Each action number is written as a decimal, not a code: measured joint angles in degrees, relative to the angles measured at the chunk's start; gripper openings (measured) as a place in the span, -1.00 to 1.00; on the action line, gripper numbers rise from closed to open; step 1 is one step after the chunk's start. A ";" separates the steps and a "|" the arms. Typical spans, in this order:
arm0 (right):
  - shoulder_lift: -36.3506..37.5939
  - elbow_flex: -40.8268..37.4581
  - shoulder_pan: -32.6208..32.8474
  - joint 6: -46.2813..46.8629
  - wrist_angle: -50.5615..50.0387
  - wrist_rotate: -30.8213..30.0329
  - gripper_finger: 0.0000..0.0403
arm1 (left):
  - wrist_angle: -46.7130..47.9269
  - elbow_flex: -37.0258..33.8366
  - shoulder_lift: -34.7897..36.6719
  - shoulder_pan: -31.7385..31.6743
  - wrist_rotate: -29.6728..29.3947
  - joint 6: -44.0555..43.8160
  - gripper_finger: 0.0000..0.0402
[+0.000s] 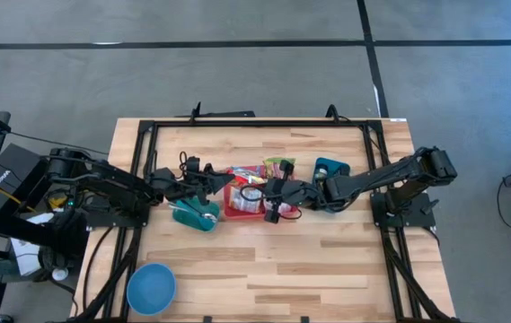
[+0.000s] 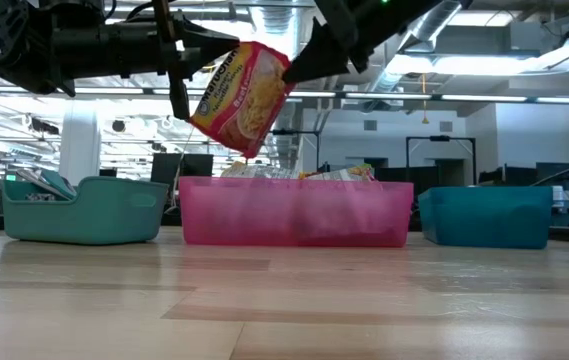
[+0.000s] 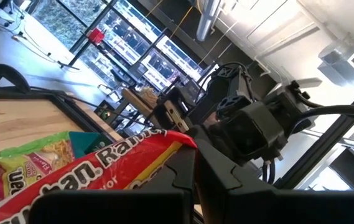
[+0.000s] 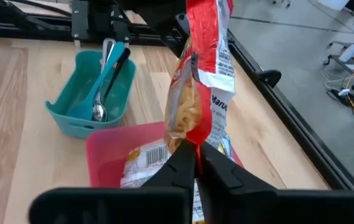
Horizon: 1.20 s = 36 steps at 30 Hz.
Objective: Pick & Place Food Item
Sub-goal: Put the orange noodle pack into the red bin
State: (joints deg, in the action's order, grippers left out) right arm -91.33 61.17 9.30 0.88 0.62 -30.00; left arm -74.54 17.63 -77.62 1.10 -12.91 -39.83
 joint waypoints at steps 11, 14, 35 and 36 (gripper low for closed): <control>0.00 0.00 0.00 -0.94 1.38 -0.02 -0.99 | 0.09 0.00 0.00 0.00 0.00 0.13 -1.00; 0.00 0.00 0.00 -0.96 1.36 -0.02 -0.99 | 0.13 0.00 0.00 0.00 0.04 0.15 -1.00; 0.00 0.00 0.00 -1.37 1.10 -0.02 -1.00 | 2.57 0.00 0.00 0.00 1.29 4.00 -0.33; 0.00 0.00 0.00 -1.39 1.09 -0.04 -1.00 | 2.57 0.00 0.00 0.00 1.28 4.01 -0.29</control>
State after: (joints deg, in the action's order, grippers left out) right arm -91.33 61.17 9.30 -0.51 1.72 -30.04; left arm -71.96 17.63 -77.62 1.10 -11.62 -35.83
